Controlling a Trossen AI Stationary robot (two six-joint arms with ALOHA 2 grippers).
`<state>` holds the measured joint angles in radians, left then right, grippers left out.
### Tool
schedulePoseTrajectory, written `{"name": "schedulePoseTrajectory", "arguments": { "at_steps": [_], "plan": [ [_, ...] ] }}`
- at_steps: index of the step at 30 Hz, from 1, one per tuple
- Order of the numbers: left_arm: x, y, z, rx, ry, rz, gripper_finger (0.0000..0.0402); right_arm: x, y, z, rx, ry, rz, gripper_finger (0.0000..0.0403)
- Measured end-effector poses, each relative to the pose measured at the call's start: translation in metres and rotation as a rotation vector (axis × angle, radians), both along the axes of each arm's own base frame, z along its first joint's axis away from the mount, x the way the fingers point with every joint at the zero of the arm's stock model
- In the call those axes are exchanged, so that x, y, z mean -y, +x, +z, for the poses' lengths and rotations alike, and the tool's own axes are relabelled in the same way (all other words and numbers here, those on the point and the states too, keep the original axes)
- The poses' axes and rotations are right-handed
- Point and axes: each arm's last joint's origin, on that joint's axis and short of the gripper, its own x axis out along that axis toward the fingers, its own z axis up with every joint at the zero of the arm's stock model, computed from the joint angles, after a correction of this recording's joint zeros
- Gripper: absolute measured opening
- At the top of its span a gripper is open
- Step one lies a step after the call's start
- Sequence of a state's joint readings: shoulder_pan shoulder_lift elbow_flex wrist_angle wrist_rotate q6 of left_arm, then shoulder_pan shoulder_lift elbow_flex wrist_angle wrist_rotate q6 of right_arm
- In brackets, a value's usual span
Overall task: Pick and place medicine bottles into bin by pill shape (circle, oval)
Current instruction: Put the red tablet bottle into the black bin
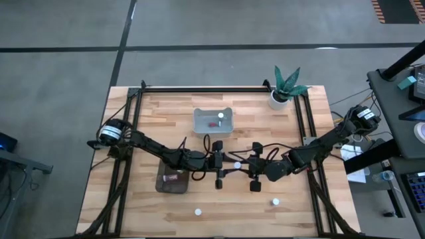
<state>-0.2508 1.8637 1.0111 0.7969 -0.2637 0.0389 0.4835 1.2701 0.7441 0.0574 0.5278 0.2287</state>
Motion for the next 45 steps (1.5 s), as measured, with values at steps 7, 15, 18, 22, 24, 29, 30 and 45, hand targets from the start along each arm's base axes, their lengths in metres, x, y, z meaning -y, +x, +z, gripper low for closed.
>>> {"name": "schedulePoseTrajectory", "arguments": {
  "at_steps": [7,15,18,22,24,29,30,45],
  "plan": [
    [0.000,0.000,0.000,0.000,-0.005,-0.001,0.0083,0.000,0.000,0.000,0.000,0.000,0.001,0.0093],
    [0.004,-0.003,0.000,-0.038,0.004,-0.006,0.0084,0.000,-0.001,0.001,-0.001,-0.002,0.011,0.0124],
    [0.009,-0.009,0.005,-0.079,0.018,0.007,0.0084,0.001,-0.002,0.005,0.012,0.007,0.015,0.0146],
    [0.015,-0.020,0.012,-0.146,0.049,0.051,0.0084,0.002,-0.004,0.011,0.036,0.018,0.014,0.0176],
    [0.019,-0.028,0.018,-0.193,0.051,0.057,0.0084,0.002,-0.005,0.013,0.041,0.020,0.015,0.0187],
    [0.031,-0.061,0.026,-0.395,-0.004,0.102,0.0084,0.003,-0.006,0.013,0.043,0.020,0.015,0.0200],
    [0.034,-0.069,0.028,-0.434,-0.015,0.119,0.0084,0.003,-0.006,0.013,0.041,0.019,0.015,0.0200],
    [0.062,-0.182,0.019,-0.510,-0.112,0.421,0.0084,0.003,-0.006,0.010,0.045,0.025,0.003,0.0201]
  ]
}}
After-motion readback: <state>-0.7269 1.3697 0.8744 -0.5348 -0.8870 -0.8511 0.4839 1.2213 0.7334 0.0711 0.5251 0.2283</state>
